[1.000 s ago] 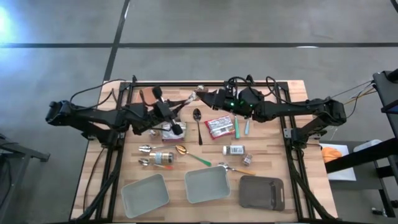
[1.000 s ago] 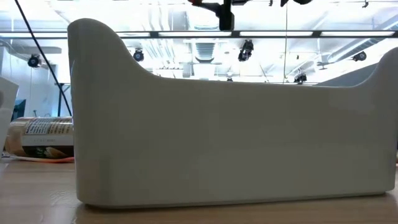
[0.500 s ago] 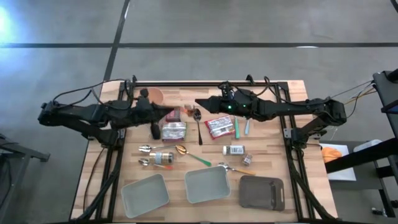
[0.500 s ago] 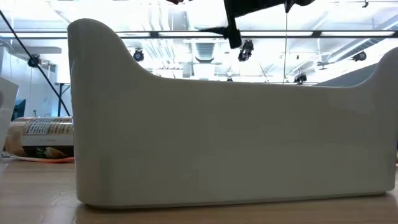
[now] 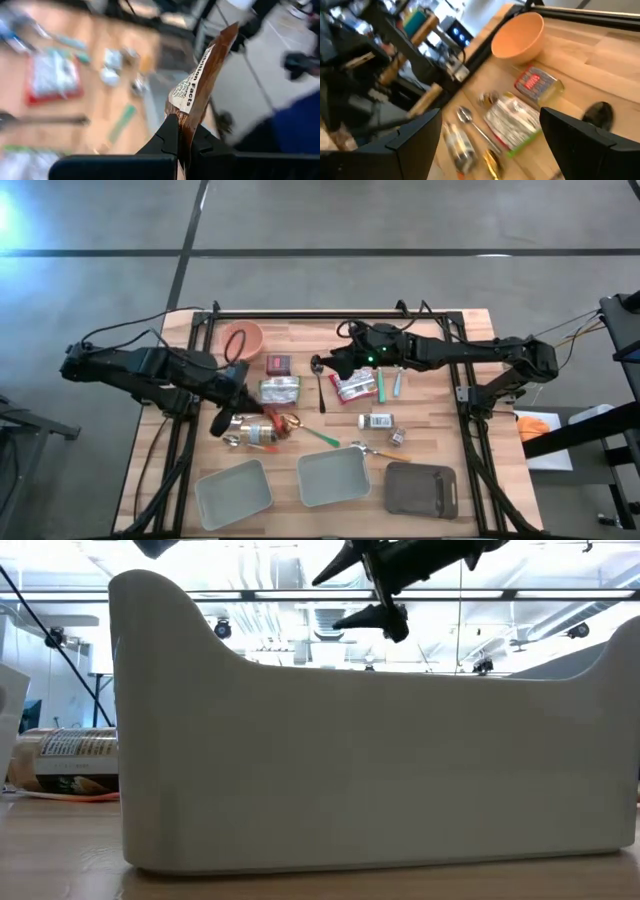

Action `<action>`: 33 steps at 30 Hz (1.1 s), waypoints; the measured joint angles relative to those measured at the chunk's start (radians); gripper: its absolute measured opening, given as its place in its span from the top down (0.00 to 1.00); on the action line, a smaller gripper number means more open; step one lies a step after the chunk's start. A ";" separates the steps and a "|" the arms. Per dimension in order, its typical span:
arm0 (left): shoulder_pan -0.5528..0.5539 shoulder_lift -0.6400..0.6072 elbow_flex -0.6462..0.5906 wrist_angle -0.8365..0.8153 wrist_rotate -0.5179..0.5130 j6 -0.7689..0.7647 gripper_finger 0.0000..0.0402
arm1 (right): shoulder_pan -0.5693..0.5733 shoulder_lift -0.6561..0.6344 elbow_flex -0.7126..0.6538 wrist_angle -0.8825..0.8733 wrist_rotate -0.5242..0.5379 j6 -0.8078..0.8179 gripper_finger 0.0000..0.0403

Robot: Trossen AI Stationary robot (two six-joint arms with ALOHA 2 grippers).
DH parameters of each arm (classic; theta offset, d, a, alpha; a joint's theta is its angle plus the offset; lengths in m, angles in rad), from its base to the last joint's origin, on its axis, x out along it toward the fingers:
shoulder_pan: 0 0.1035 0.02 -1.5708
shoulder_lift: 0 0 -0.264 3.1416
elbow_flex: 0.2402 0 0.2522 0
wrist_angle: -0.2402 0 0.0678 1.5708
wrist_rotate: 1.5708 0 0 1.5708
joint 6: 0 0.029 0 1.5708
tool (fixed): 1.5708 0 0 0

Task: Pick & Place Food Item
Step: Put the orange seasoning pack into the left gray bin

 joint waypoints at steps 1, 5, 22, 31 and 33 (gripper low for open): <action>0.000 0.000 0.000 -0.021 0.035 -0.023 1.00 | -0.001 -0.007 0.000 -0.023 0.000 -0.020 0.18; -0.009 0.000 0.000 -0.114 0.099 -0.075 1.00 | -0.008 -0.031 0.000 -0.112 0.000 -0.081 0.18; -0.385 0.129 0.056 -0.285 -0.147 -0.065 1.00 | -0.031 -0.114 0.000 -0.380 0.056 -0.142 0.18; -0.550 0.290 0.172 -0.391 -0.268 -0.144 1.00 | -0.034 -0.130 0.000 -0.410 0.056 -0.234 0.18; -0.560 0.339 0.188 -0.402 -0.269 -0.131 1.00 | -0.034 -0.130 0.000 -0.430 0.056 -0.237 0.18</action>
